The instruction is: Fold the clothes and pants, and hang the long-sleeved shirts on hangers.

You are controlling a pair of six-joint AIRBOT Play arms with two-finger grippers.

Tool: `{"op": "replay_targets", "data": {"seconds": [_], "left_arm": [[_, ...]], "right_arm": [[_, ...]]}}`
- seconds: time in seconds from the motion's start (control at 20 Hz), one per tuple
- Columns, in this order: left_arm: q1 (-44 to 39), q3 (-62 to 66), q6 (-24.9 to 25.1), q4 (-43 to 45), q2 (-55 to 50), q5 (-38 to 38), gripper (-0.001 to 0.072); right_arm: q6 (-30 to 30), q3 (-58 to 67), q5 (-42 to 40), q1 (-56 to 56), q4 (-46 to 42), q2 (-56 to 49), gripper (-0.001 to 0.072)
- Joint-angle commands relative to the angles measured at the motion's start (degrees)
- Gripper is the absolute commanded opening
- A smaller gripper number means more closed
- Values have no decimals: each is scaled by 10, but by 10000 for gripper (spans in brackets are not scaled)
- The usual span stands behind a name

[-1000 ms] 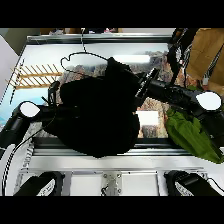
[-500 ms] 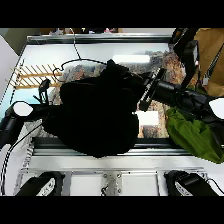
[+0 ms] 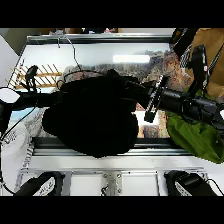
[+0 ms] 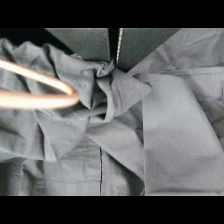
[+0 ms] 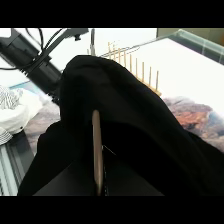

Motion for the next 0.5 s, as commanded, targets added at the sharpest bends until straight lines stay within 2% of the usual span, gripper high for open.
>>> {"op": "replay_targets", "data": {"seconds": [0.0,0.25,0.45], "left_arm": [[2,42,0,8,-32,-19,11],[1,42,0,3,-60,-12,11],[-13,42,2,3,-65,-4,11]], "right_arm": [[31,0,9,0,-34,12,5],[31,0,13,0,-33,22,5],[31,0,13,0,-1,22,5]]}}
